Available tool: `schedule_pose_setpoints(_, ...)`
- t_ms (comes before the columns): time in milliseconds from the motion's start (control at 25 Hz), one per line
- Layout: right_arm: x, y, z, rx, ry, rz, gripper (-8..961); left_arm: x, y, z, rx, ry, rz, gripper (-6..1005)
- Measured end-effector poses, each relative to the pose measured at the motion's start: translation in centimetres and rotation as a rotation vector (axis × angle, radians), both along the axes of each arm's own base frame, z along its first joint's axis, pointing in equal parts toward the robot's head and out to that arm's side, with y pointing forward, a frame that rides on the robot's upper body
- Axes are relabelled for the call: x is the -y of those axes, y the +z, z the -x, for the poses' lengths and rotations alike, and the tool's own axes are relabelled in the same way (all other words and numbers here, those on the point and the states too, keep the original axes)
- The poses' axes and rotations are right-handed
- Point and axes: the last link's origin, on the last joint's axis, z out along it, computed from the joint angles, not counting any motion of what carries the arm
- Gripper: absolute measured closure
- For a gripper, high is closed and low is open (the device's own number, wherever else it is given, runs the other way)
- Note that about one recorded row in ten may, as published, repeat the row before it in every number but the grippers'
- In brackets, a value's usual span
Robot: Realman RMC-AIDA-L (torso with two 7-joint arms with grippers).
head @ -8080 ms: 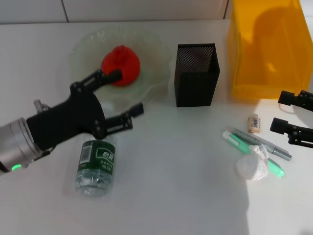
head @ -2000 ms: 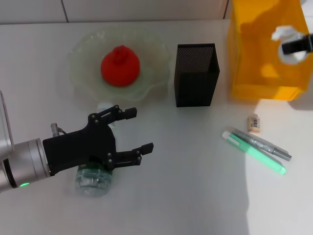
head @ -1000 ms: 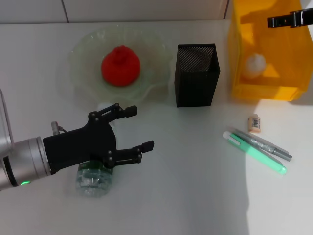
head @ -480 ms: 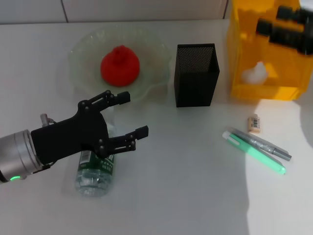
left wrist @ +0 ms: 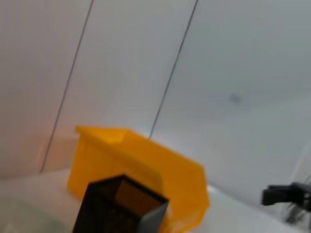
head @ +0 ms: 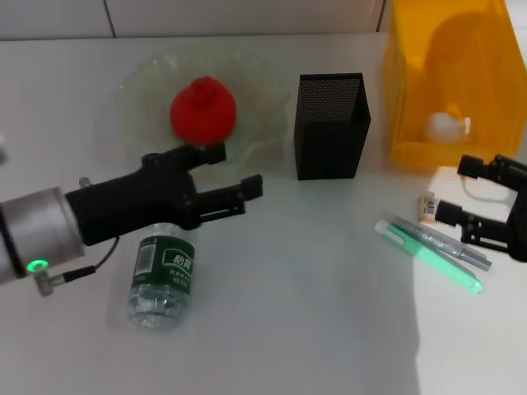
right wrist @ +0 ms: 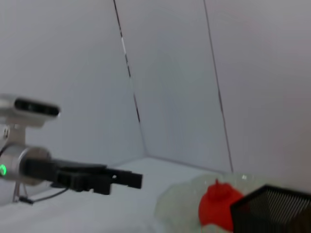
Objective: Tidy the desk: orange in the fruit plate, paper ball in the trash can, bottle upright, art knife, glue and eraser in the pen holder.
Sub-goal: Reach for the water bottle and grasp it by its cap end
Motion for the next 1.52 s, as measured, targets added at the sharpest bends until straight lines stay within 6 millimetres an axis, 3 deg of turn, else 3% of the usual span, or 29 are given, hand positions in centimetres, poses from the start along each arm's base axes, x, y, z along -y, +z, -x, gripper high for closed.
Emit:
schedule_pose_setpoints(120,0.5,-0.1,-0.8,0.039,-0.007,0.022,164,0.4,-0.4,-3.2,-0.109,0.085,-0.072,139)
schedule_pose_setpoints(240,0.5,0.0,-1.3,0.063,-0.019,0.026,164,0.8,0.8,-5.2,-0.171,0.194,-0.150,138)
schedule_pose_setpoints(400,0.4,0.2,-1.5,0.063,-0.029,0.022,164,1.1,1.5,-6.5,-0.251,0.304,-0.169,138)
schedule_pose_setpoints(560,0.3,0.1,-1.5,0.066,-0.022,0.019,164,1.4,1.1,-7.4,-0.401,0.378,-0.166,147)
schedule_pose_setpoints(800,0.0,-0.4,-1.1,0.078,0.020,0.017,164,1.2,0.3,-8.8,-0.497,0.344,-0.114,154)
schedule_pose_setpoints(1520,-0.3,-1.1,-1.0,0.058,0.013,0.034,163,-2.7,0.6,-5.2,-0.627,0.436,-0.052,161)
